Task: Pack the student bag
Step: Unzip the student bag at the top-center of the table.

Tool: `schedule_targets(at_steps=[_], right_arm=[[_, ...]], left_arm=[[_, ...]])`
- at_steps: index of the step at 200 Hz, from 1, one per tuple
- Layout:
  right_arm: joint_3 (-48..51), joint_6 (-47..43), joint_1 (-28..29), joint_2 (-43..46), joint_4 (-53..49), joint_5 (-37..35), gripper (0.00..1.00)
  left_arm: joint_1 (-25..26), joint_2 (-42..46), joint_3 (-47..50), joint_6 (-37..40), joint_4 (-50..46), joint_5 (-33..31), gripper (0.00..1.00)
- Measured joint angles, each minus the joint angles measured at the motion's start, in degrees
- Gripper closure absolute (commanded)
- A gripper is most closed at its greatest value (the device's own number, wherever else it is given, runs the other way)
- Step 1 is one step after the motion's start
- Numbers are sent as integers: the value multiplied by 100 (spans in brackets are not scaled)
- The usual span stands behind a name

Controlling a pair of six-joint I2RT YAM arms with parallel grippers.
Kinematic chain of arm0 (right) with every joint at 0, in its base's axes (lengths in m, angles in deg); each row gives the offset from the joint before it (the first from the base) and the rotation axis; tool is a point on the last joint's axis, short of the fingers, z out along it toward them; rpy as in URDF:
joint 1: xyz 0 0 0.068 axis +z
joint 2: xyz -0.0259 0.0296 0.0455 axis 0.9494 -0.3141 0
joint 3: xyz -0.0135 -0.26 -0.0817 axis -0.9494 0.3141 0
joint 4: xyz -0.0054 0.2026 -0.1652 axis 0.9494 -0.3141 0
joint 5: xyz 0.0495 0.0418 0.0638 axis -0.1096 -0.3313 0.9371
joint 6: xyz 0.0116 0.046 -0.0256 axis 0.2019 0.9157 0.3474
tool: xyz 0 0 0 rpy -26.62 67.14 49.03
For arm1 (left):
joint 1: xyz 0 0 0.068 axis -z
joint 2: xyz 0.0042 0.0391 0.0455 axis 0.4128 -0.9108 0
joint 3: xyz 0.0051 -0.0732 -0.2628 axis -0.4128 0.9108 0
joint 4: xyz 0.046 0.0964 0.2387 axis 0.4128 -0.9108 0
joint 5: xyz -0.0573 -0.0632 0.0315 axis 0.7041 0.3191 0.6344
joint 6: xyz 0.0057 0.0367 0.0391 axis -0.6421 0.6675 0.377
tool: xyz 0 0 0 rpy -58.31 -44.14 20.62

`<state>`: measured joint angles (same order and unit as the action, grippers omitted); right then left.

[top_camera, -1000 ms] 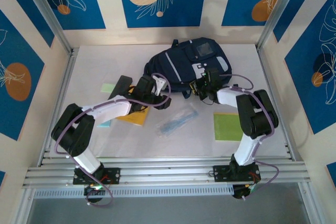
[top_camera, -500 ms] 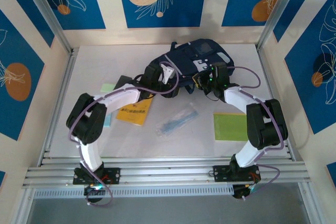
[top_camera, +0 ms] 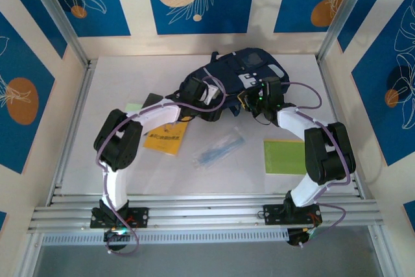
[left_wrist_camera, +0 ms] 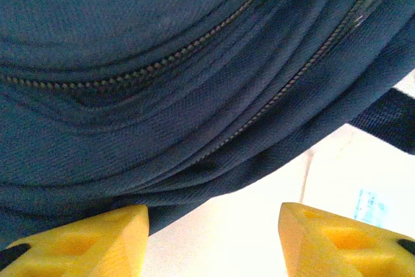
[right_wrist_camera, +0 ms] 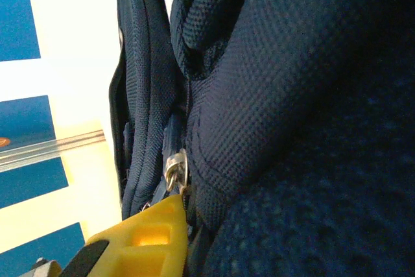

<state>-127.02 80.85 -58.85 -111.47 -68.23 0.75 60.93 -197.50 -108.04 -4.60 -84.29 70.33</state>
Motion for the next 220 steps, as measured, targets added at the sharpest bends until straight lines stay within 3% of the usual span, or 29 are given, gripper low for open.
schedule_targets(at_steps=[50, 88, 189, 220], right_arm=[[0, -4, -46, 0, 122, 177, 100], [0, -4, -61, 0, 258, 284, 100], [0, -258, -173, -85, 411, 629, 100], [0, -308, -179, -98, 481, 671, 100]], left_arm=[[-17, 46, 328, 131, 177, -426, 30], [-83, 44, 293, 168, 319, -439, 31], [-503, 155, 170, -601, 647, 997, 34], [-549, -68, 57, -837, 717, 1368, 46]])
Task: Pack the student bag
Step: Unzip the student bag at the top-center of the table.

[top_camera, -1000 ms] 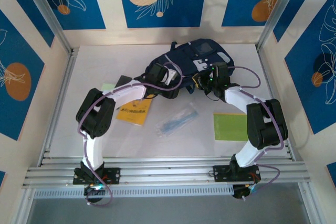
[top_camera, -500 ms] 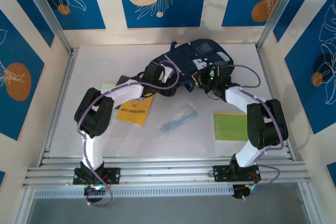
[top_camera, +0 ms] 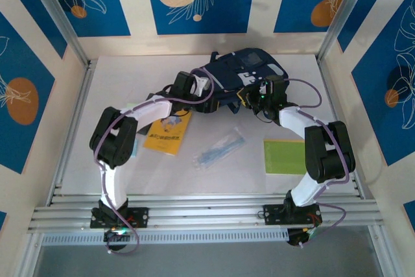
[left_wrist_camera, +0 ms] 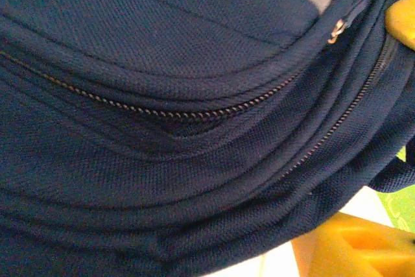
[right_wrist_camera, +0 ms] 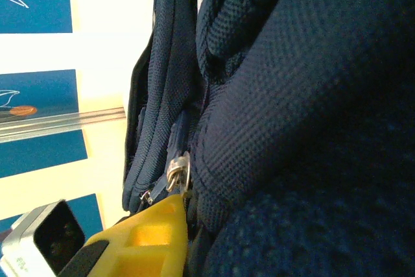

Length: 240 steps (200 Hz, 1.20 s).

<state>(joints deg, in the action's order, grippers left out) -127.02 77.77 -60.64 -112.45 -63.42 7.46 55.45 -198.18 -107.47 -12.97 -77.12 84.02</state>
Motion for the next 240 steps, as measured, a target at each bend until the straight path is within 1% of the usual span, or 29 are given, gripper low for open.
schedule_targets(at_steps=[14, 30, 88, 114, 126, 149, 186, 209, 240], right_arm=[[0, -17, -11, -24, 24, 15, 100], [0, -17, -28, -63, 33, 57, 100], [0, -17, -74, -142, 70, 177, 100], [0, -15, -85, -146, 72, 208, 100], [0, -15, -90, -149, 72, 208, 100], [0, -15, -109, -151, 70, 186, 100], [0, -35, -149, -199, 26, 240, 100], [7, -63, -245, -201, 11, 363, 100], [7, -205, -308, -201, -74, 577, 100]], left_arm=[[-2, -107, -39, -87, 9, 153, 53], [-7, -164, -55, -153, 9, 282, 57], [-4, -164, -52, -195, -22, 337, 66], [-4, -190, -122, -42, -177, 267, 72], [0, -258, -258, 83, -341, 203, 79], [9, -431, -503, 293, -656, 94, 100], [35, -439, -505, 605, -778, -138, 100], [46, -326, -404, 769, -774, -376, 100], [37, -111, -236, 938, -776, -509, 100]])
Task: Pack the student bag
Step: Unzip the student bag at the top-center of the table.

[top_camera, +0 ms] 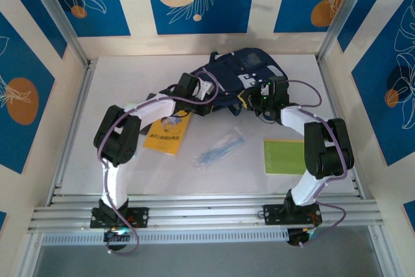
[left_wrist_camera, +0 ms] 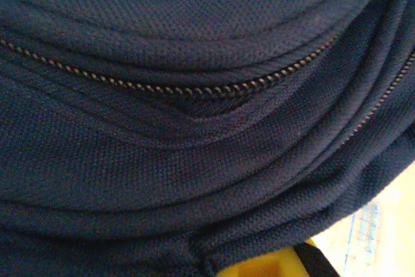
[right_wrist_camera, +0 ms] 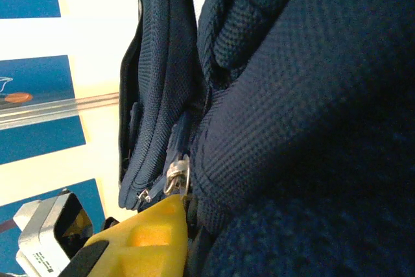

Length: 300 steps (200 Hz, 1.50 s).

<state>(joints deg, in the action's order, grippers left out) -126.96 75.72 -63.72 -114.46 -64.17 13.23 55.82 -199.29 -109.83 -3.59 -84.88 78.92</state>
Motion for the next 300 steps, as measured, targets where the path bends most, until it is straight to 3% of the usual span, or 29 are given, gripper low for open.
schedule_targets(at_steps=[69, 124, 173, 181, 196, 208, 235, 257, 262, 300], right_arm=[[0, -280, -393, 0, -181, 417, 100], [-50, -485, -385, -20, -356, 426, 100], [-905, -1220, -979, -601, -1307, 1054, 100], [-1139, -1266, -1121, -756, -1502, 1213, 89], [-1405, -1257, -1268, -914, -1733, 1436, 56], [-1478, -1287, -1287, -911, -1810, 1432, 39], [-1335, -1351, -1276, -588, -1891, 1163, 15], [-529, -1198, -1156, 319, -1818, 997, 6], [-321, -1152, -1104, 562, -1805, 970, 0], [887, -404, -459, 1843, -1392, 673, 1]], left_arm=[[-295, 247, 37, 48, -522, -85, 100], [-221, 236, 166, -101, -601, -352, 100], [-400, 317, 181, -57, -697, -173, 100], [-367, 326, 125, -61, -774, -61, 100], [-249, 326, -39, -146, -852, 149, 100], [-92, 326, -179, -323, -855, 308, 100], [289, 313, -485, -824, -723, 584, 100], [494, 238, -769, -1252, -476, 809, 100], [529, 223, -809, -1353, -391, 861, 100], [684, 184, -896, -1814, -46, 953, 100]])
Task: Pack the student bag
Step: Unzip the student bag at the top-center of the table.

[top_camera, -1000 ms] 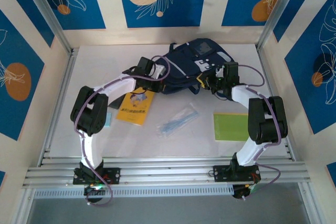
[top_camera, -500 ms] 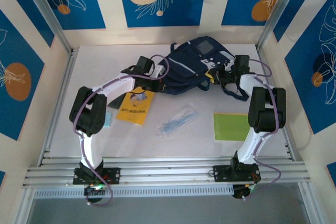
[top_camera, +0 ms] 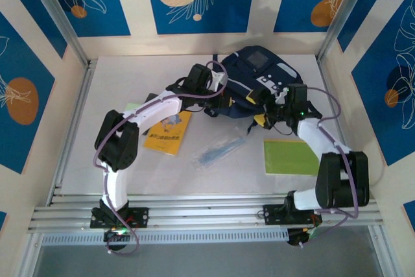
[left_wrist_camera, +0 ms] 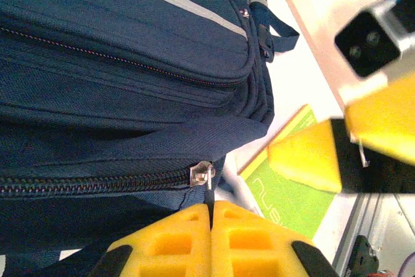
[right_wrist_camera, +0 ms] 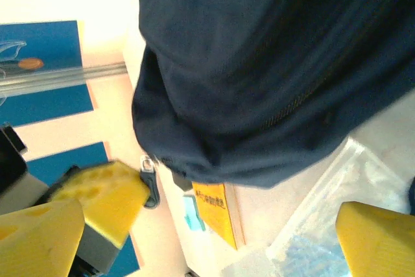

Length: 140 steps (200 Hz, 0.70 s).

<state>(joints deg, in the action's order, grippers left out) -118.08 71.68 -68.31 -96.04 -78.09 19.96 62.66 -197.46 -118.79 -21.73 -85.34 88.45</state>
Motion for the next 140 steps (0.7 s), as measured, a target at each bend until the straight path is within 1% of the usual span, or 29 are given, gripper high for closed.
schedule_targets(at_steps=[28, 61, 73, 82, 90, 94, 98, 106, 112, 119, 140], right_arm=[[551, 739, 411, -2, 636, -422, 1], [802, 1683, 605, -503, 1650, -1075, 0], [802, 1917, 691, -737, 2026, -1314, 2], [802, 2096, 763, -918, 2330, -1467, 6], [800, 2216, 807, -1069, 2559, -1558, 16], [791, 2234, 828, -1165, 2671, -1593, 24], [785, 2302, 846, -1255, 2765, -1633, 36], [756, 2345, 874, -1425, 2914, -1635, 64], [739, 2404, 890, -1541, 3008, -1624, 84], [726, 2428, 903, -1652, 3095, -1580, 100], [704, 2326, 896, -1725, 3154, -1456, 100]], left_arm=[[52, 4, 76, -181, 188, 0, 100], [129, 153, 616, -382, 450, -7, 100], [151, 240, 859, -472, 566, -22, 100], [155, 308, 1025, -568, 702, -24, 100], [157, 363, 1158, -654, 820, -22, 100], [160, 393, 1222, -708, 881, -24, 100], [160, 424, 1285, -734, 964, -26, 100], [160, 470, 1379, -787, 1060, -42, 100], [160, 505, 1434, -820, 1104, -90, 100], [160, 531, 1467, -822, 1117, -142, 100], [140, 562, 1486, -693, 1097, -376, 100]])
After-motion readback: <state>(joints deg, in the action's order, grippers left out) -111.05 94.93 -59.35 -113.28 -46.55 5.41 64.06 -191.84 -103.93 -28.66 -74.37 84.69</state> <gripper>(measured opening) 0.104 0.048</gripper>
